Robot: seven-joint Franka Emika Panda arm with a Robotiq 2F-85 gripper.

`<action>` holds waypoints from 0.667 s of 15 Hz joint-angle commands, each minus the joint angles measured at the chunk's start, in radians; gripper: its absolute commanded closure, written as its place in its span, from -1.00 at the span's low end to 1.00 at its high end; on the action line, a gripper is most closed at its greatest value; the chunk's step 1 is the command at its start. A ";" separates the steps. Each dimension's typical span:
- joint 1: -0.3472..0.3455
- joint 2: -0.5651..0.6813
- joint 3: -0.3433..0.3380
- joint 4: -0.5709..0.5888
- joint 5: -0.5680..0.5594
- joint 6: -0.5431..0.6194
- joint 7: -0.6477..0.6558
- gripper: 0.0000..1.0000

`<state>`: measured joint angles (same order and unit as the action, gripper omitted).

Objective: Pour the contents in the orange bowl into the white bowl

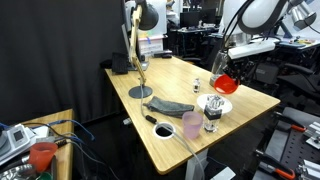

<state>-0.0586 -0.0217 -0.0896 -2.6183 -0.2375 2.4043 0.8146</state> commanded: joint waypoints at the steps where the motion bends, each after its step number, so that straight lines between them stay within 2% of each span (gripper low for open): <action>1: -0.057 -0.069 -0.045 -0.084 0.135 0.041 -0.145 0.96; 4: -0.099 -0.058 -0.086 -0.101 0.236 0.048 -0.227 0.96; 7: -0.113 -0.015 -0.105 -0.097 0.377 0.074 -0.329 0.96; 10: -0.121 0.043 -0.113 -0.087 0.441 0.098 -0.359 0.96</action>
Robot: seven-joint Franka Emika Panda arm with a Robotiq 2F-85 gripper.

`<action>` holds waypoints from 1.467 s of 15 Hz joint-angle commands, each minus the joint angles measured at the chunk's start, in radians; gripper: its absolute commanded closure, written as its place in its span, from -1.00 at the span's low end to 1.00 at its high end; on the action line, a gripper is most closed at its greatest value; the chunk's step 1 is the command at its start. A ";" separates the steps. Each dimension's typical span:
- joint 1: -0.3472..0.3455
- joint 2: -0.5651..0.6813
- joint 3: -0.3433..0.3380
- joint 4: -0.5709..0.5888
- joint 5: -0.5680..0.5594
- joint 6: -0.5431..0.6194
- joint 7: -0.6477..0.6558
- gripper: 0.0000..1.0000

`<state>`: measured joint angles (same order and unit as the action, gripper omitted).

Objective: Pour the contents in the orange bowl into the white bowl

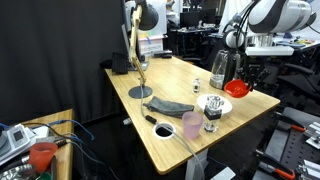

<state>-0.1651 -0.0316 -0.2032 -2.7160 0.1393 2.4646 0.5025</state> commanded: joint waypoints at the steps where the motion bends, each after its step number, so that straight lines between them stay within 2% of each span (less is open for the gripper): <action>1: -0.017 0.076 -0.002 0.011 0.079 0.051 -0.051 0.96; 6: -0.015 0.182 -0.002 0.015 0.123 0.097 -0.064 0.96; 11: -0.017 0.229 -0.007 0.035 0.141 0.114 -0.068 0.96; 16: -0.015 0.222 -0.016 0.046 0.132 0.124 -0.067 0.96; 22: -0.026 0.146 -0.003 0.047 0.176 0.134 -0.129 0.96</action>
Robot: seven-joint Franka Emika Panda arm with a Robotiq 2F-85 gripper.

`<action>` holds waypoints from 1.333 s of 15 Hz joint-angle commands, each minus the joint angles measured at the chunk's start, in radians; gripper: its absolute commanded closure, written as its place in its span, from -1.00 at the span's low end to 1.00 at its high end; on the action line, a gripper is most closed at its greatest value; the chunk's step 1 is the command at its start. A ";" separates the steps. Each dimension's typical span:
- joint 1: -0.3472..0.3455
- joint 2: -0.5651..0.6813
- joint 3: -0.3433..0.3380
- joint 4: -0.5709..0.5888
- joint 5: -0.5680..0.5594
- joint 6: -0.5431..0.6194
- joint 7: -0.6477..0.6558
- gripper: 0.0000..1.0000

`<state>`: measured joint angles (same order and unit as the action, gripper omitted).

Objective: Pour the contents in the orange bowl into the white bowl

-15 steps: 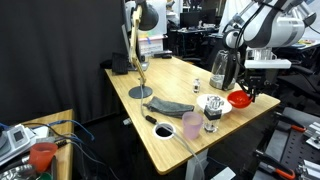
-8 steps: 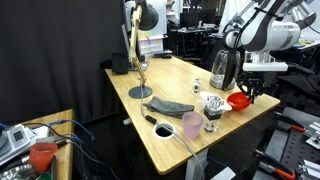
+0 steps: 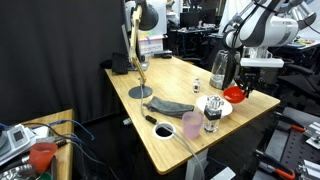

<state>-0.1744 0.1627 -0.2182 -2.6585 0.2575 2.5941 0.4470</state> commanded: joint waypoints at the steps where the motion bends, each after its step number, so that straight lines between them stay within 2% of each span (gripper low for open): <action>1: -0.019 -0.061 0.014 -0.008 0.078 0.002 -0.092 0.96; 6: -0.024 -0.058 0.007 0.003 0.163 0.000 -0.146 0.96; 15: -0.041 0.020 0.011 0.014 0.202 -0.002 -0.168 0.96; 16: -0.042 0.021 0.011 0.015 0.202 -0.005 -0.170 0.35; 17: -0.043 0.021 0.011 0.016 0.202 -0.006 -0.170 0.32; 20: -0.042 0.014 0.009 0.017 0.195 -0.012 -0.172 -0.07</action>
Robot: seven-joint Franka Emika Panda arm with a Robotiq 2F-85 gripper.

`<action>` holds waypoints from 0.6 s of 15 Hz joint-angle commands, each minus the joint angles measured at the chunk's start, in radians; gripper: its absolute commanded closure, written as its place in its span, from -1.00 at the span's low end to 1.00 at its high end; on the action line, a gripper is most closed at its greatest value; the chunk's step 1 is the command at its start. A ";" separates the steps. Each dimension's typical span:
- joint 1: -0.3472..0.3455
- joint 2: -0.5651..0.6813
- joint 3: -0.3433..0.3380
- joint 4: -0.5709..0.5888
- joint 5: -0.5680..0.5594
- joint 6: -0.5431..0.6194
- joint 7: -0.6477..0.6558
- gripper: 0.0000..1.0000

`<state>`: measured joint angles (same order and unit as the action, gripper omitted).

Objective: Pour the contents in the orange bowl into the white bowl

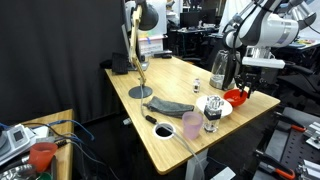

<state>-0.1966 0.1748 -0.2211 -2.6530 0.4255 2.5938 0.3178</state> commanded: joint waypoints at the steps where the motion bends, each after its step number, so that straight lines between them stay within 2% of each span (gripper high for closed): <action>1: -0.020 -0.002 0.012 0.011 0.026 -0.012 -0.045 -0.20; 6: -0.015 -0.037 0.011 0.004 0.002 -0.024 -0.073 -0.91; 9: -0.009 -0.110 0.005 -0.014 -0.065 -0.046 -0.129 -1.00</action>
<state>-0.1956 0.1421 -0.2185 -2.6460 0.4070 2.5897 0.2530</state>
